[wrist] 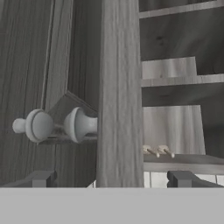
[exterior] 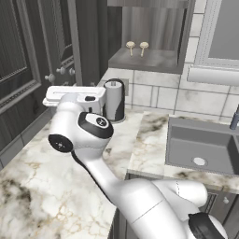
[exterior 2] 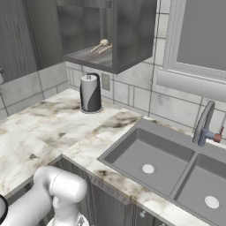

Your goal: Pick up the dish brush and dish brush from the sink, and place them back in the cabinet, and close the cabinet door.

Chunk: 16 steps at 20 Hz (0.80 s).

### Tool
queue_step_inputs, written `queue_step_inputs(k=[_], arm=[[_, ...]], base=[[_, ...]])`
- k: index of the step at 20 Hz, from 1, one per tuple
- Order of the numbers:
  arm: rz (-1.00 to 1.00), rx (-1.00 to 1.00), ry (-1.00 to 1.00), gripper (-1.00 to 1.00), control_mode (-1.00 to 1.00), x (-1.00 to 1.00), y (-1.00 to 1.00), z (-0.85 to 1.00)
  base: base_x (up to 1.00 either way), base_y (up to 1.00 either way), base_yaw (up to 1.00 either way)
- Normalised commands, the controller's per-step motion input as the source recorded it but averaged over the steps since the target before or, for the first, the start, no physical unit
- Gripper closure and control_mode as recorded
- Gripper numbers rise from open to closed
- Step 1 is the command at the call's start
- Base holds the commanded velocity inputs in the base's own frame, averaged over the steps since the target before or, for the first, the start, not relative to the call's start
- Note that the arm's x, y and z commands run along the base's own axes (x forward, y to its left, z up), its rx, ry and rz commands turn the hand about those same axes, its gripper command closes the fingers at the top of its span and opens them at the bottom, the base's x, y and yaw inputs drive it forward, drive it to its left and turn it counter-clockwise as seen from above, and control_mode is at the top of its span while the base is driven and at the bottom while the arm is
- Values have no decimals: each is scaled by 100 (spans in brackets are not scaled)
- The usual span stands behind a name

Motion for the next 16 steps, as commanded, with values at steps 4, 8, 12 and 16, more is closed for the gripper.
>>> queue_step_inputs(k=[4,8,12,16], arm=[[-4,0,0,-100,-100,16,3,0],[-15,0,-1,-100,-100,10,-4,0],[-23,0,-3,-100,-100,4,-15,0],[-26,0,-4,-100,-100,1,-24,0]], base=[[0,0,0],[0,0,0],[0,0,0],[0,0,0]])
